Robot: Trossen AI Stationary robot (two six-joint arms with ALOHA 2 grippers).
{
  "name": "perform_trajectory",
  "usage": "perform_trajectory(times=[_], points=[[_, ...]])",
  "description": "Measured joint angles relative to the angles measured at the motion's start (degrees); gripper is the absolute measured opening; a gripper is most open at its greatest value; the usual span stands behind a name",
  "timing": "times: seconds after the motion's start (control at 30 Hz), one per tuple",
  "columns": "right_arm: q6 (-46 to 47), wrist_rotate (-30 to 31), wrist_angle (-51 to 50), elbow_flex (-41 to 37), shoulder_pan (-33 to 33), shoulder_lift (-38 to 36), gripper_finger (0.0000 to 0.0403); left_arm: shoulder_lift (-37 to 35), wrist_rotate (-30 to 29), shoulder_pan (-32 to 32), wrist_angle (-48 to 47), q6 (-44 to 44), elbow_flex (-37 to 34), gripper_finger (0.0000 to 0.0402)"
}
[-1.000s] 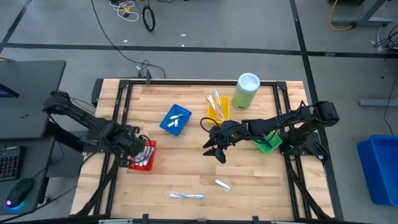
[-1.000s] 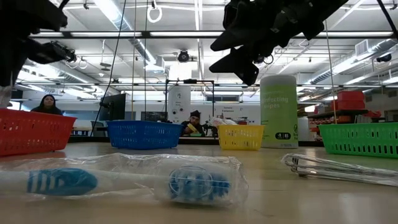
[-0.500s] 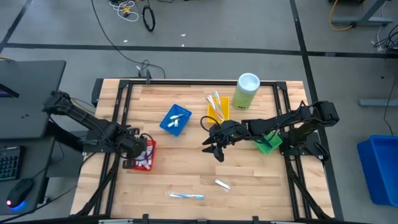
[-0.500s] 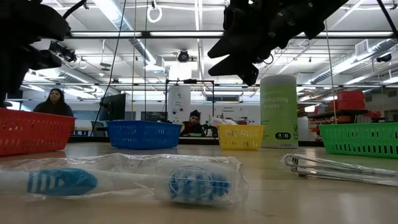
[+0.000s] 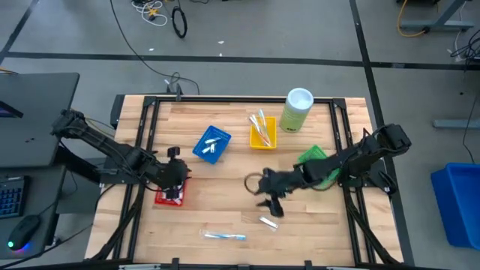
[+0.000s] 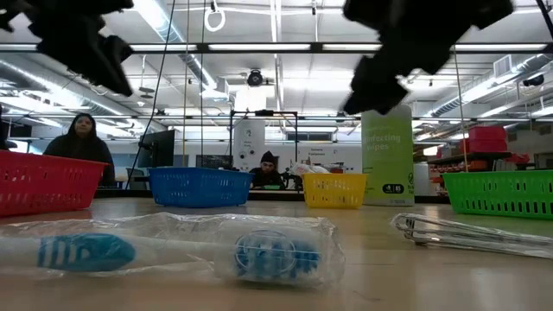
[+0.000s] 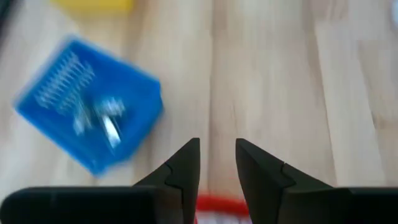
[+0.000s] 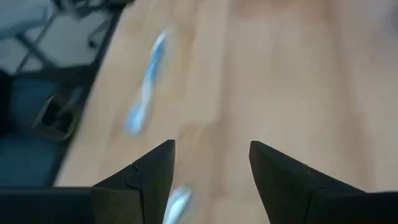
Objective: Pick & Place Travel size toiletries
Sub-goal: Put the silver nail cutter into the blue basket
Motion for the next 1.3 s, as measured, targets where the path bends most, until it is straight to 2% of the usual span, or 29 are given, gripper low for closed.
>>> perform_trajectory(times=[0.13, 0.27, 0.43, 0.53, 0.83, 1.0, 1.13, 1.3], points=[[5.97, 1.64, -4.34, 0.0, 5.85, 0.0, 0.0216, 0.0, -4.32, 0.01, 6.93, 3.61, 0.0, 0.0112], [16.33, 4.46, -9.66, 0.0, 10.56, 0.22, 0.0212, 0.0, -6.68, 0.0, 11.69, 8.32, 0.0, 0.0112], [23.1, 5.05, -9.97, 0.67, 13.67, 4.37, 0.0214, 0.0, -10.64, 0.0, 15.22, 11.36, 0.0, 0.0112], [23.15, 5.6, -14.24, 2.6, 14.01, 7.74, 0.0217, 0.0, -11.24, 0.02, 16.02, 11.3, 0.0, 0.0112], [22.54, 6.49, -9.37, 4.28, 13.6, 14.49, 0.0209, 0.0, -11.06, 0.0, 16.11, 8.9, 0.02, 0.0112], [17.61, 7.46, -9.54, 4.57, 13.66, 16.42, 0.0197, -0.02, -11.04, 0.0, 16.04, 10.36, 0.02, 0.0112], [11.2, 9.45, -10.71, 4.57, 13.73, 16.61, 0.016, 0.0, -11.02, 0.0, 15.93, 10.46, 0.02, 0.0112], [9.08, 10.89, -11.23, 4.5, 13.4, 16.68, 0.0086, 0.0, -11.02, 0.0, 15.89, 10.64, 0.02, 0.0112]])
